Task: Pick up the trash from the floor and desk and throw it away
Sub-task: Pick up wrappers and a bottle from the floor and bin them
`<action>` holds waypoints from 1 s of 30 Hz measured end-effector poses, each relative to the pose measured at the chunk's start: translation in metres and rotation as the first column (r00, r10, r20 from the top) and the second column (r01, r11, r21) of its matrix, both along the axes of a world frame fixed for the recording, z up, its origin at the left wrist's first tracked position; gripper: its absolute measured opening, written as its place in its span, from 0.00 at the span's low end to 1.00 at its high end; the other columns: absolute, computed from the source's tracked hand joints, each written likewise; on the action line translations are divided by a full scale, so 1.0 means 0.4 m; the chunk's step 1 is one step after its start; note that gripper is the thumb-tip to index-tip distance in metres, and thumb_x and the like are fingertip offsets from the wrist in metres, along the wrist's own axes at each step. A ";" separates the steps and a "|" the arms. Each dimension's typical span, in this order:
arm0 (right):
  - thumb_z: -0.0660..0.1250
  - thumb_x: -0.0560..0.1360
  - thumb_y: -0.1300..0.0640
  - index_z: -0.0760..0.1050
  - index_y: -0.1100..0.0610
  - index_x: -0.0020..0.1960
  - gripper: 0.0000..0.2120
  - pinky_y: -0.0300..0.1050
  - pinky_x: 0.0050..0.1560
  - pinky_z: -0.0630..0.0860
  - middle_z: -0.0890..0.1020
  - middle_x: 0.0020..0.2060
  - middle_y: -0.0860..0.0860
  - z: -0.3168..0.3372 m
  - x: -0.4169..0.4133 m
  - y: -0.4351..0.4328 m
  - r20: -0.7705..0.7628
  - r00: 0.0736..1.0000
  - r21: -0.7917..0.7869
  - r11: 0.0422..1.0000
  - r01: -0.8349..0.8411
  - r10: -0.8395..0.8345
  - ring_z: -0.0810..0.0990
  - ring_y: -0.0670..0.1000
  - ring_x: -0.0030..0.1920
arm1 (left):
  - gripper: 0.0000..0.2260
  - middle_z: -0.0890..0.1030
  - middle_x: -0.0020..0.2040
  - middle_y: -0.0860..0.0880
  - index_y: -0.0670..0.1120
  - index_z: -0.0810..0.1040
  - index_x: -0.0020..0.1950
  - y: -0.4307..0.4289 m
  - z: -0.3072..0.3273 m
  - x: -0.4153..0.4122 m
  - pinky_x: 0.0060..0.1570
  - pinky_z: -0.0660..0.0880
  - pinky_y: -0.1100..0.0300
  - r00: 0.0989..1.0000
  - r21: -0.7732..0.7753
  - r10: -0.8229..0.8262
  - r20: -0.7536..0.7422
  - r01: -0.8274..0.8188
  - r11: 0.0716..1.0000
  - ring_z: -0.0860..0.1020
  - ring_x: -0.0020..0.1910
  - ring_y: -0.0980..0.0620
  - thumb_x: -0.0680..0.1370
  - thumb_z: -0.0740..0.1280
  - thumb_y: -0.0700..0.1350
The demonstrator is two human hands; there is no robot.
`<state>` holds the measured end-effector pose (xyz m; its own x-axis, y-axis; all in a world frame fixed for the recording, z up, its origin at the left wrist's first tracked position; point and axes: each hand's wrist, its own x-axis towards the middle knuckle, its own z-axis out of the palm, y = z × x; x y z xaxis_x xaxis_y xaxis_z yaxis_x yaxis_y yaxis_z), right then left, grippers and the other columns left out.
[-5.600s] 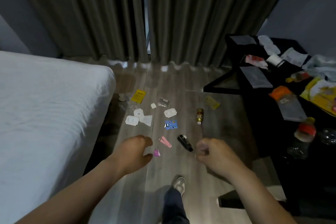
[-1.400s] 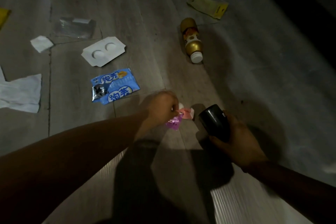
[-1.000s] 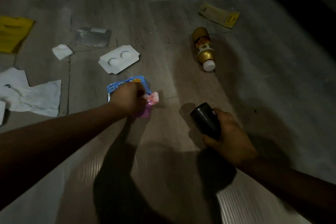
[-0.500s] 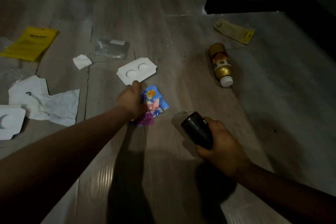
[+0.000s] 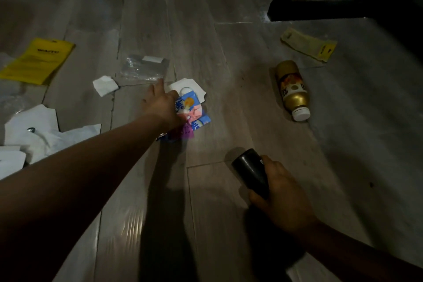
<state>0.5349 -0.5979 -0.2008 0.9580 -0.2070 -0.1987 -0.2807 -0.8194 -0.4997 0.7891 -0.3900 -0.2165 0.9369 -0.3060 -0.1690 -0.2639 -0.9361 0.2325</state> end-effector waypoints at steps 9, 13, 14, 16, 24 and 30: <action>0.70 0.69 0.44 0.56 0.52 0.74 0.40 0.40 0.57 0.70 0.71 0.62 0.49 -0.031 0.006 0.001 -0.006 1.000 -0.078 0.997 0.001 -0.002 0.72 0.48 0.60 | 0.45 0.67 0.67 0.40 0.46 0.61 0.70 -0.022 0.014 0.054 0.61 0.71 0.45 0.980 -0.040 0.106 -0.165 -0.114 0.993 0.68 0.65 0.39 0.60 0.80 0.55; 0.70 0.68 0.45 0.57 0.51 0.74 0.39 0.40 0.56 0.70 0.71 0.61 0.48 -0.039 0.009 -0.001 -0.041 0.999 -0.069 0.998 0.008 -0.011 0.73 0.48 0.59 | 0.29 0.74 0.47 0.49 0.46 0.69 0.55 -0.018 -0.010 0.027 0.38 0.70 0.59 0.962 -0.190 0.184 -0.201 -0.223 0.956 0.73 0.43 0.52 0.63 0.78 0.56; 0.70 0.68 0.45 0.57 0.52 0.74 0.39 0.41 0.56 0.71 0.72 0.61 0.49 -0.040 0.009 -0.002 -0.040 0.999 -0.065 0.998 0.009 -0.012 0.73 0.48 0.58 | 0.26 0.72 0.41 0.52 0.48 0.67 0.51 -0.012 -0.014 0.015 0.34 0.65 0.62 0.963 -0.233 0.195 -0.185 -0.236 0.944 0.70 0.38 0.55 0.64 0.78 0.56; 0.71 0.68 0.45 0.58 0.52 0.73 0.38 0.43 0.55 0.73 0.73 0.60 0.49 -0.036 0.012 -0.002 -0.045 0.999 -0.048 0.999 0.009 -0.011 0.74 0.49 0.57 | 0.24 0.68 0.37 0.55 0.50 0.65 0.48 0.001 -0.008 -0.014 0.30 0.63 0.63 0.957 -0.276 0.217 -0.194 -0.265 0.924 0.67 0.34 0.59 0.66 0.76 0.57; 0.74 0.66 0.52 0.69 0.45 0.59 0.24 0.37 0.38 0.71 0.79 0.47 0.47 0.146 0.049 -0.015 -0.121 0.984 0.248 0.956 0.159 -0.133 0.78 0.45 0.43 | 0.17 0.73 0.38 0.56 0.50 0.69 0.47 0.071 0.185 -0.176 0.32 0.67 0.65 0.936 -0.381 0.201 -0.289 -0.305 0.873 0.74 0.37 0.57 0.69 0.74 0.52; 0.74 0.68 0.49 0.64 0.40 0.52 0.21 0.33 0.38 0.67 0.73 0.40 0.38 0.528 0.090 0.006 -0.060 0.974 0.326 0.918 0.226 -0.218 0.73 0.38 0.39 | 0.14 0.79 0.40 0.54 0.51 0.71 0.46 0.087 0.564 -0.259 0.37 0.78 0.58 0.926 -0.419 0.193 -0.325 -0.324 0.848 0.79 0.39 0.55 0.70 0.74 0.50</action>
<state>0.5709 -0.5955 0.0105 0.8895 -0.3334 -0.3126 -0.4506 -0.5254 -0.7218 0.6855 -0.3554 0.0091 0.9338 -0.1618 -0.3191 0.1041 -0.7304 0.6751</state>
